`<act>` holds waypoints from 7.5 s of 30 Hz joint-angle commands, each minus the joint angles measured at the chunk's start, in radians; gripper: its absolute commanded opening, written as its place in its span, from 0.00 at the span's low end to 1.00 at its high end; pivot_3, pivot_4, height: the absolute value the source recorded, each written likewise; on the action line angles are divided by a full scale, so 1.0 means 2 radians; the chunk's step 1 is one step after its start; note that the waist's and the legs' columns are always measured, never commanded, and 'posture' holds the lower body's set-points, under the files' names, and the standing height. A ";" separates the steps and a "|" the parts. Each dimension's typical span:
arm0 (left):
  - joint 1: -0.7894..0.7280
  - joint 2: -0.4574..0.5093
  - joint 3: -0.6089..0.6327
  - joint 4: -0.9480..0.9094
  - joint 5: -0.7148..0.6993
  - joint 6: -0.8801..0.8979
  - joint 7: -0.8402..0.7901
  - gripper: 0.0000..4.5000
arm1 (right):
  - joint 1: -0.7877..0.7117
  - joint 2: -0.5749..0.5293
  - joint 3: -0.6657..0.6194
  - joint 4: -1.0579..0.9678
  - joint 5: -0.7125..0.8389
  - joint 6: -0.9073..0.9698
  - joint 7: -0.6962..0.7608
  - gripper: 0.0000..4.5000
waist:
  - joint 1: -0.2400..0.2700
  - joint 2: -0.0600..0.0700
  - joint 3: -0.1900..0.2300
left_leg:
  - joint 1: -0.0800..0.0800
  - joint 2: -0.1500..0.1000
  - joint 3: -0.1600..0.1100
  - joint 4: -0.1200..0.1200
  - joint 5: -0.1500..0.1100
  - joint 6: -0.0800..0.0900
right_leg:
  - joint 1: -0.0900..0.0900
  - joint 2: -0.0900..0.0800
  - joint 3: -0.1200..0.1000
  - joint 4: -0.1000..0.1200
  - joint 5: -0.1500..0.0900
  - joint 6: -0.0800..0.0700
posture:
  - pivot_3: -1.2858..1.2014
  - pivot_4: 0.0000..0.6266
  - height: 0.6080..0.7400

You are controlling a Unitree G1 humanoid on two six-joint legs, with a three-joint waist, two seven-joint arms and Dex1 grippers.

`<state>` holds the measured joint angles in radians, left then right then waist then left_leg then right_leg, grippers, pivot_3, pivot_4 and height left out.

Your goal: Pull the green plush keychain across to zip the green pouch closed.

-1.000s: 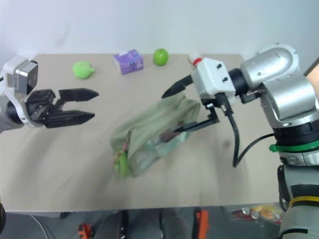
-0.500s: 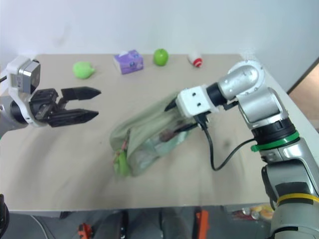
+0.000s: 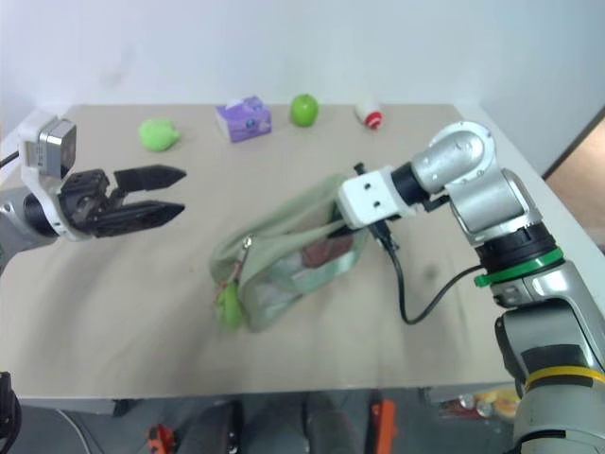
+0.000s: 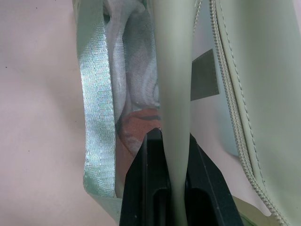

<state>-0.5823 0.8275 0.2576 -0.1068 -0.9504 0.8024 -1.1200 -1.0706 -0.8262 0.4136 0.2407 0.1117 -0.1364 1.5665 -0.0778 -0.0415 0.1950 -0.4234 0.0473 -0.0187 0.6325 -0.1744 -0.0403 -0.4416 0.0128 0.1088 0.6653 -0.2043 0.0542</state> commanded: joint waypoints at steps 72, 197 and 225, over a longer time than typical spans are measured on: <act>0.050 0.064 0.080 0.119 0.047 -0.052 -0.063 1.00 | 0.008 -0.063 -0.170 -0.181 0.195 0.477 -0.054 0.81 | 0.000 -0.001 0.000 | -0.001 0.000 -0.001 -0.004 0.000 -0.001 | -0.002 0.000 -0.002 0.000 -0.003 -0.003 | 0.52 0.24 1.00; -0.204 -0.063 -0.125 0.145 0.228 -0.195 -0.117 0.52 | 0.176 -0.016 -0.139 -0.312 0.187 0.472 -0.244 0.00 | 0.001 -0.001 -0.001 | -0.002 0.000 -0.001 0.001 0.000 0.000 | -0.001 0.001 0.000 0.001 -0.001 0.001 | 0.52 0.24 1.00; -0.013 0.064 -0.031 0.162 0.208 -0.156 -0.137 0.99 | 0.162 0.002 -0.121 -0.291 0.179 0.462 -0.228 0.00 | -0.007 -0.001 -0.001 | -0.001 0.001 -0.001 0.000 -0.001 0.000 | -0.001 0.001 -0.001 0.001 -0.002 0.000 | 0.52 0.24 1.00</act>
<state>-0.6139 0.9574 0.1950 0.2309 -0.5437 0.5127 -1.3952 -0.7237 -0.8265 0.1867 -0.3271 0.4617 0.7965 1.1072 -0.0917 -0.0437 0.1939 -0.4253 0.0485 -0.0203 0.6330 -0.1756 -0.0406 -0.4433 0.0141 0.1078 0.6672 -0.2074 0.0538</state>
